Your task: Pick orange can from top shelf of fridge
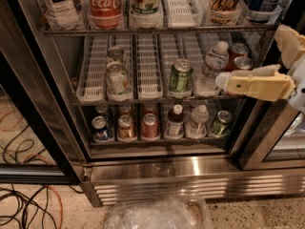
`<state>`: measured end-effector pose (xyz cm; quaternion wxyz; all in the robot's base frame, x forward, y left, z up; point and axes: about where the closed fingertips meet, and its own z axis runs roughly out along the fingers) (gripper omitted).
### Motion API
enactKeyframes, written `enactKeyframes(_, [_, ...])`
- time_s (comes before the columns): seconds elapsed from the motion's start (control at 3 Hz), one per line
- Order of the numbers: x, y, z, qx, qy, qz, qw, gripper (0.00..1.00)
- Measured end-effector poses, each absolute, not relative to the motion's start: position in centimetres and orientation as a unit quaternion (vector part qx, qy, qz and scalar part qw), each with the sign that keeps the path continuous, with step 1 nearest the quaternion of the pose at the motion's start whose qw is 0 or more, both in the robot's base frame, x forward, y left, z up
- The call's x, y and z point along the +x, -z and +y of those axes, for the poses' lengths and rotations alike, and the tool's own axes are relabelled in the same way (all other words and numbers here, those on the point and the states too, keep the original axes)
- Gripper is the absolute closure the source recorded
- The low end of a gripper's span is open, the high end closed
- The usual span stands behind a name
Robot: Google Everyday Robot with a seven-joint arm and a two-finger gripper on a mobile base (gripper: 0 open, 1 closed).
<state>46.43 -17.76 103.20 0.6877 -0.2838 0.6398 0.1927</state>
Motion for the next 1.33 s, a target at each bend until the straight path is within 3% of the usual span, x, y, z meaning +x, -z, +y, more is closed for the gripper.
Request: enactKeyframes(1.33, [51.3, -105.5, -17.1, -0.294, -0.158, 0.623, 0.707, 0.00])
